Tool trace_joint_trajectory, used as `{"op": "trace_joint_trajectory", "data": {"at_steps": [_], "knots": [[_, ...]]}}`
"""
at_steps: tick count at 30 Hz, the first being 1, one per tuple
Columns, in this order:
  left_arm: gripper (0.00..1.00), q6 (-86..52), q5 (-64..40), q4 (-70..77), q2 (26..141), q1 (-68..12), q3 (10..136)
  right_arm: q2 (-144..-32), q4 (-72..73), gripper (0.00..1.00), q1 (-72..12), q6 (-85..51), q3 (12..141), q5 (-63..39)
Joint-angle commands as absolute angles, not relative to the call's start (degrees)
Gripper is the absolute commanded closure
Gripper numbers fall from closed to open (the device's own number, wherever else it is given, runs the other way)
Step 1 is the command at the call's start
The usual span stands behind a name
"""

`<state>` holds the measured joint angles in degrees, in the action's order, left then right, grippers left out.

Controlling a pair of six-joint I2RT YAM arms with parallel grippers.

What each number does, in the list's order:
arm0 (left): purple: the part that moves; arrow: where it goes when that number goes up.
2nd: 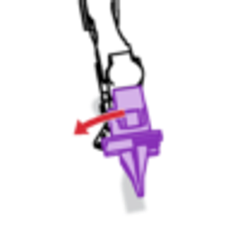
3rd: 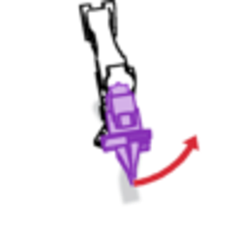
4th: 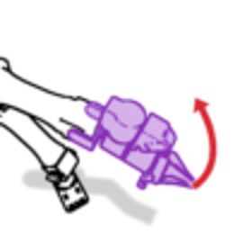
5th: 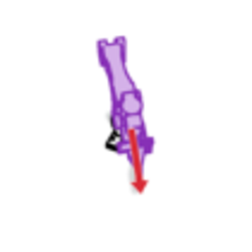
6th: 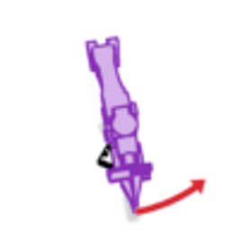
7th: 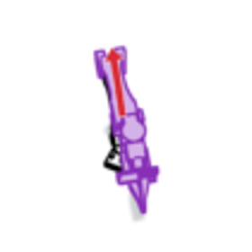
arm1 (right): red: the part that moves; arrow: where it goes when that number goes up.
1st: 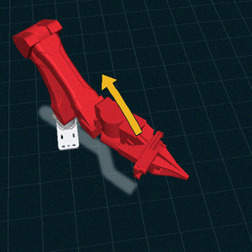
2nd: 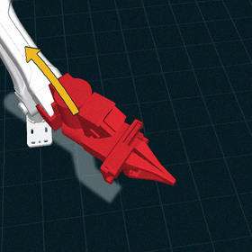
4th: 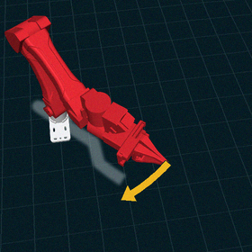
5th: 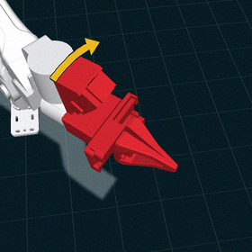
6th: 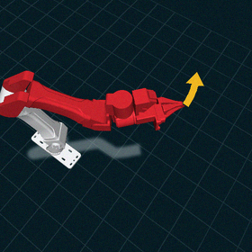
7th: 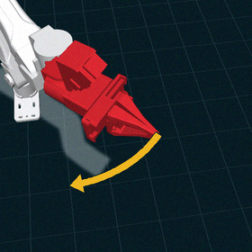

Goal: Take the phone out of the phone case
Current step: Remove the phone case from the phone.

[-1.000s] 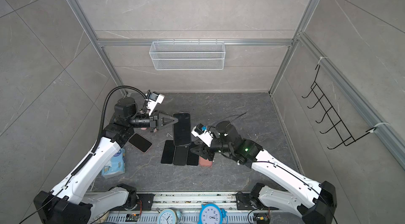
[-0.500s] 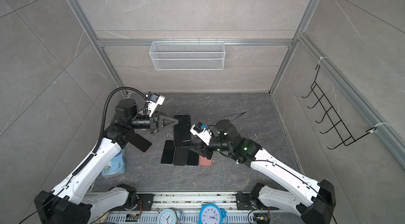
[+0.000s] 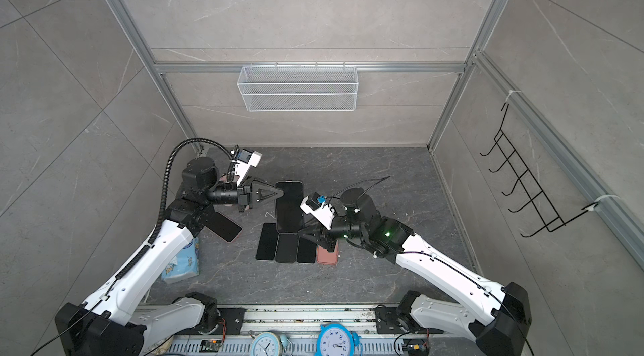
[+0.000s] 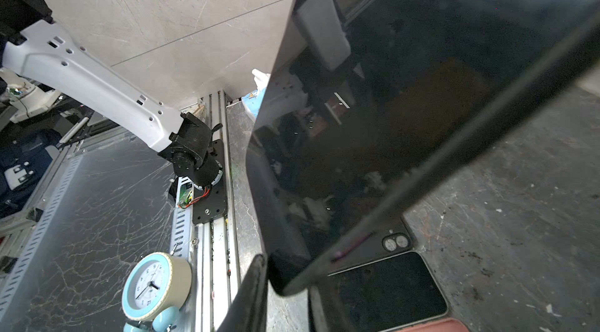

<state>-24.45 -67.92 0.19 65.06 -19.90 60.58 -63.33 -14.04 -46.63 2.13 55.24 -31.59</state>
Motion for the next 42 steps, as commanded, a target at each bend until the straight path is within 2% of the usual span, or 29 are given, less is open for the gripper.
{"op": "trace_joint_trajectory", "data": {"at_steps": [1,19,32,42], "knots": [[1.00,-26.16,-69.73,4.82,63.63,-20.28,60.91,-63.63,-12.75,0.80,-46.66,2.93,56.69,-32.95],[1.00,-29.86,-69.36,10.13,65.03,-21.93,59.44,-65.07,-10.68,1.00,-46.18,5.37,57.27,-35.27],[1.00,-46.01,-62.50,25.88,68.87,-24.93,55.39,-64.90,-0.30,1.00,-46.23,14.66,53.08,-38.62],[1.00,-53.99,-58.56,32.02,71.30,-25.96,53.00,-65.04,7.42,1.00,-46.15,16.99,51.23,-30.94]]}}
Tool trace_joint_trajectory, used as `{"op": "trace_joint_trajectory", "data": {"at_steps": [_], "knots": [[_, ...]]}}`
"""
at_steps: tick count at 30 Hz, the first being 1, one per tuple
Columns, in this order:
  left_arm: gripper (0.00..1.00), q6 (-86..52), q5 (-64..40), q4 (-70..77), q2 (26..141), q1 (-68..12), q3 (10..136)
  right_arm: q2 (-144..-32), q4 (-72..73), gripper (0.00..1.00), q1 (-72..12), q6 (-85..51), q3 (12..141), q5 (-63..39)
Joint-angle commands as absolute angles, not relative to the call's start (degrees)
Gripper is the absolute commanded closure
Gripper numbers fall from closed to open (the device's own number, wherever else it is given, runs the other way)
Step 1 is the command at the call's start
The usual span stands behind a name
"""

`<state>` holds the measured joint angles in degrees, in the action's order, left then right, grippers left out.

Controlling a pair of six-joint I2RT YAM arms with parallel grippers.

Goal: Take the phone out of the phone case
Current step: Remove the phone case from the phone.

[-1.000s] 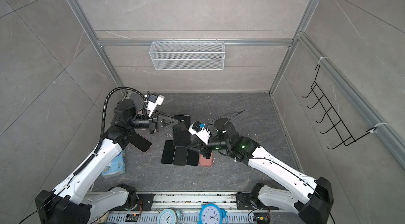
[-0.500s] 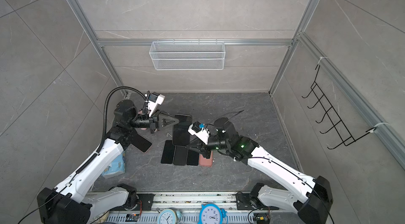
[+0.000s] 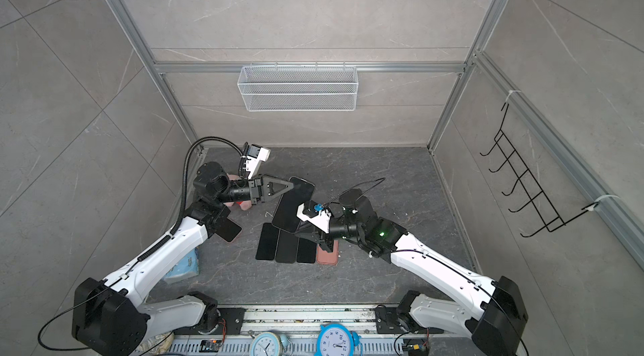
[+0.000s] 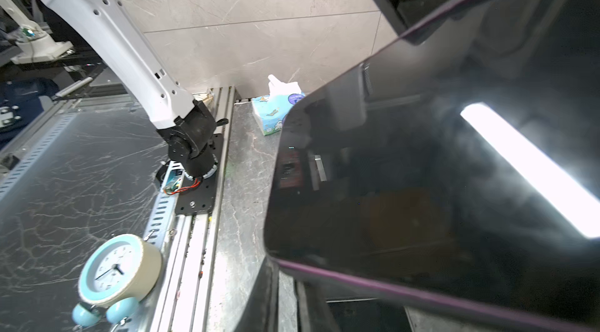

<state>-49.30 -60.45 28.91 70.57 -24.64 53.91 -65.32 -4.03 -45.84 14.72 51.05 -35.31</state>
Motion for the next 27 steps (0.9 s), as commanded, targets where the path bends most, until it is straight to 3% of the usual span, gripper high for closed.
{"op": "trace_joint_trajectory", "data": {"at_steps": [1,10,18,21,27], "knots": [[1.00,-54.39,-58.45,32.84,71.57,-26.06,52.62,-64.78,8.69,1.00,-46.23,16.59,50.68,-29.91],[1.00,-57.21,-57.08,37.64,71.95,-25.97,50.75,-61.66,11.56,1.00,-46.13,12.33,46.27,-26.29],[1.00,-55.63,-46.95,37.78,65.92,-25.83,47.19,-52.96,11.78,0.64,-46.11,-3.48,38.11,-18.15],[1.00,-59.56,-43.33,43.05,65.37,-25.83,45.34,-51.77,11.70,0.56,-46.08,-12.31,37.80,-17.71],[1.00,-72.27,-35.45,57.01,66.26,-25.79,40.57,-53.63,14.08,0.52,-46.11,-27.77,39.32,-21.66]]}}
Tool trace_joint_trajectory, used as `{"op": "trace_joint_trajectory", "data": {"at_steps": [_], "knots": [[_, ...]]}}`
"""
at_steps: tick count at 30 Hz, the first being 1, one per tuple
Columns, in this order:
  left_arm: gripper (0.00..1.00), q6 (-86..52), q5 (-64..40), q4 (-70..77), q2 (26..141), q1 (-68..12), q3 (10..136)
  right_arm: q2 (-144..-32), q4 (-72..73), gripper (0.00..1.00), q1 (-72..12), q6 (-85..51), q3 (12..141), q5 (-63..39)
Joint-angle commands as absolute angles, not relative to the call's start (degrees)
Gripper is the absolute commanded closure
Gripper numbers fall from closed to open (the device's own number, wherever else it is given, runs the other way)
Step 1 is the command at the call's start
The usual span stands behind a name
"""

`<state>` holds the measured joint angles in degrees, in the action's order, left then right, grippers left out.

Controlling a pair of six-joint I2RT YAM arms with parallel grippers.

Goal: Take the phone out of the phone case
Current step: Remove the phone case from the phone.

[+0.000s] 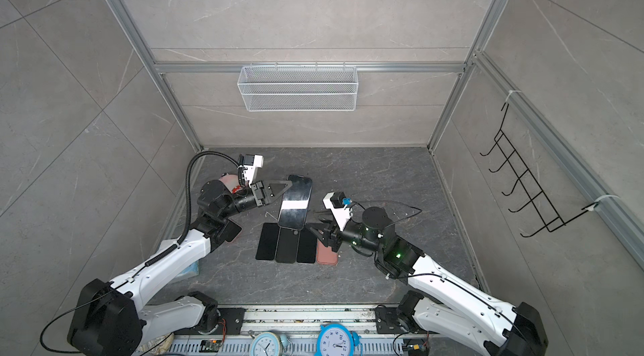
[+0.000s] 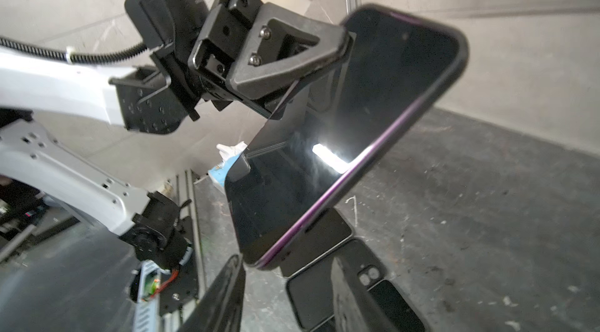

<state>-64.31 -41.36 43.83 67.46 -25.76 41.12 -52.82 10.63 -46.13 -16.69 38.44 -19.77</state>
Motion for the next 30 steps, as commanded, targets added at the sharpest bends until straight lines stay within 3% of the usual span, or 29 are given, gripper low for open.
{"op": "trace_joint_trajectory", "data": {"at_steps": [1,9,30], "knots": [[1.00,-73.91,-34.17,58.65,66.26,-25.83,39.98,-54.14,14.57,0.52,-46.11,-29.65,39.54,-22.65],[1.00,-79.51,-29.03,63.61,65.22,-25.92,37.67,-55.88,20.25,0.53,-46.08,-36.80,37.97,-25.40],[1.00,-80.33,-28.81,64.67,63.19,-26.31,36.36,-60.86,27.64,0.55,-46.03,-40.22,37.53,-24.43]]}}
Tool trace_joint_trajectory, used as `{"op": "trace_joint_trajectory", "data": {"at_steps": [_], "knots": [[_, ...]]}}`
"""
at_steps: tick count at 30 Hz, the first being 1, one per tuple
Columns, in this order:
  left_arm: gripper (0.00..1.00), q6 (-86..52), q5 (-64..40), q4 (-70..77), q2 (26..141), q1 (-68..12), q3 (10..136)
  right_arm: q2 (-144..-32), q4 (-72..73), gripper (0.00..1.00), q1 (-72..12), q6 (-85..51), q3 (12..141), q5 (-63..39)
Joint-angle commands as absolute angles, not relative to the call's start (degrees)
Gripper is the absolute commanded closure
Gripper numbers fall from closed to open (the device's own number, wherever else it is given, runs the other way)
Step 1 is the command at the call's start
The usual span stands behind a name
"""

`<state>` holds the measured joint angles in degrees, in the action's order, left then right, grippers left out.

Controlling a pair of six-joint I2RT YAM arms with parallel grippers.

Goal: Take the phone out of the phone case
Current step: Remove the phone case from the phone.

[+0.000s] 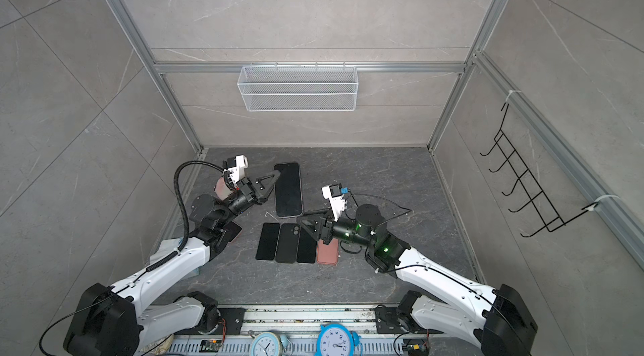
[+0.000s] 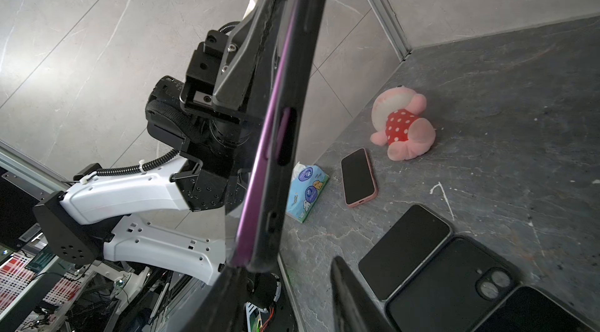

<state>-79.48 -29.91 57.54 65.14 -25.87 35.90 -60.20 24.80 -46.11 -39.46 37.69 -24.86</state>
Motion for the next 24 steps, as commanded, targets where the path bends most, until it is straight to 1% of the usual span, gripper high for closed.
{"op": "trace_joint_trajectory", "data": {"at_steps": [1,11,24], "knots": [[1.00,-80.33,-28.74,64.84,63.24,-26.36,36.30,-61.08,27.59,0.55,-45.90,-40.28,37.62,-24.43],[1.00,-80.13,-28.74,66.70,63.93,-27.47,35.70,-63.14,31.52,0.55,-43.71,-43.31,37.08,-24.87],[1.00,-78.87,-28.66,66.19,64.11,-29.43,35.14,-64.81,35.42,0.60,-40.96,-47.24,37.55,-27.47]]}}
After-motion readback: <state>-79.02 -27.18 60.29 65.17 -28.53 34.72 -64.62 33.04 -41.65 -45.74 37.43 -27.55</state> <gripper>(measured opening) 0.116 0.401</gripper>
